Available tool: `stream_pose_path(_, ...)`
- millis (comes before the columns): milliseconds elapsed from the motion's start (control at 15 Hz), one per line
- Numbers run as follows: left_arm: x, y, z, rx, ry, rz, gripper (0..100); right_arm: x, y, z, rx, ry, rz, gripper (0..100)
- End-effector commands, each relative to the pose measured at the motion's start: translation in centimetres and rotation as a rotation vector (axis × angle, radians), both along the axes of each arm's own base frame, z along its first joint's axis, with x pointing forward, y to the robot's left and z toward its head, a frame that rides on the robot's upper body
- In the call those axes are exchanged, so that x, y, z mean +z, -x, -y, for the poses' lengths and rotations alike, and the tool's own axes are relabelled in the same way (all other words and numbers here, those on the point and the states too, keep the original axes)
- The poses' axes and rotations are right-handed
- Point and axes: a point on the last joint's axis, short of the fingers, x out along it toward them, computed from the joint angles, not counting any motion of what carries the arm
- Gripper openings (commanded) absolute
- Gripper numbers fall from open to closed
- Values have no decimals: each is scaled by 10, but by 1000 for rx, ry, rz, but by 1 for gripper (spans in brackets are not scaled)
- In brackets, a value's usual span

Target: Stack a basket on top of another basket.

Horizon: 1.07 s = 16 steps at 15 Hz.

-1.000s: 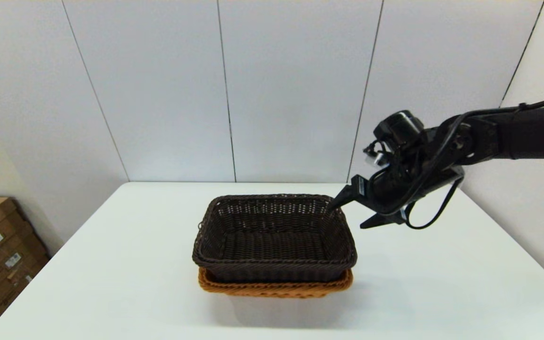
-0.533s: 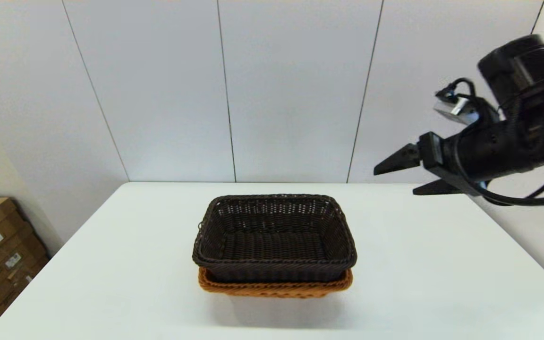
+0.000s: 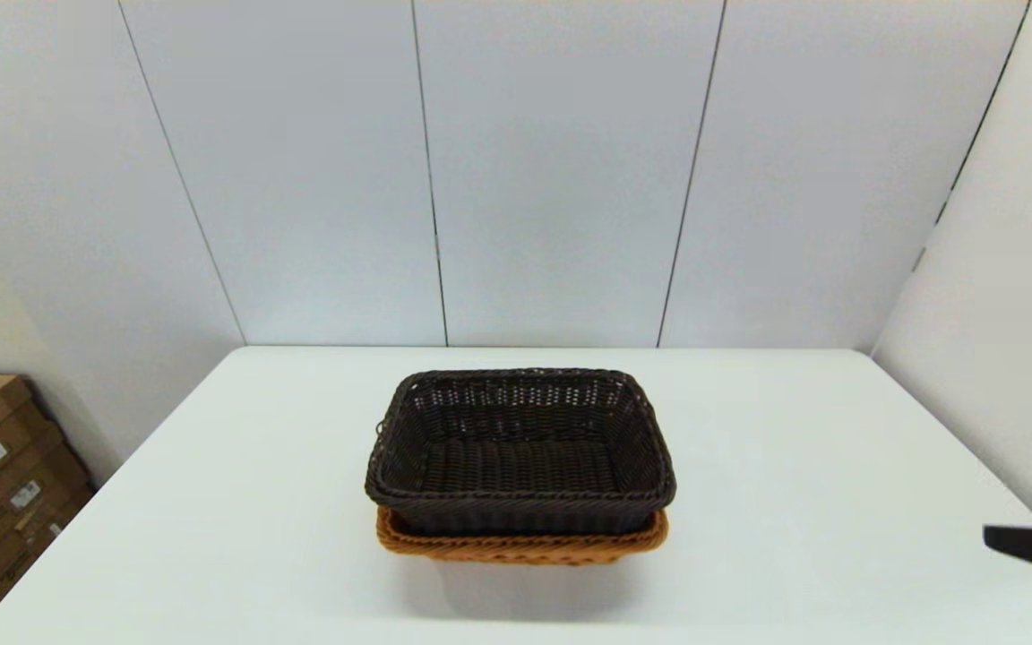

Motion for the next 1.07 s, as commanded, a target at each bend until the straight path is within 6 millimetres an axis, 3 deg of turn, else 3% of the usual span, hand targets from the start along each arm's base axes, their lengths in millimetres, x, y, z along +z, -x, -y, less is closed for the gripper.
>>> stream_pose_path(67,-1,0,0,0,0,-6,100,-55,86,14,-34,84,177,100)
stream_pose_path(600,-1,0,0,0,0,-6,100,-101,120,14,-67,182,298,100)
stream_pose_path(1067,-1,0,0,0,0,-6,100,-137,129,14,-21,253,389,100)
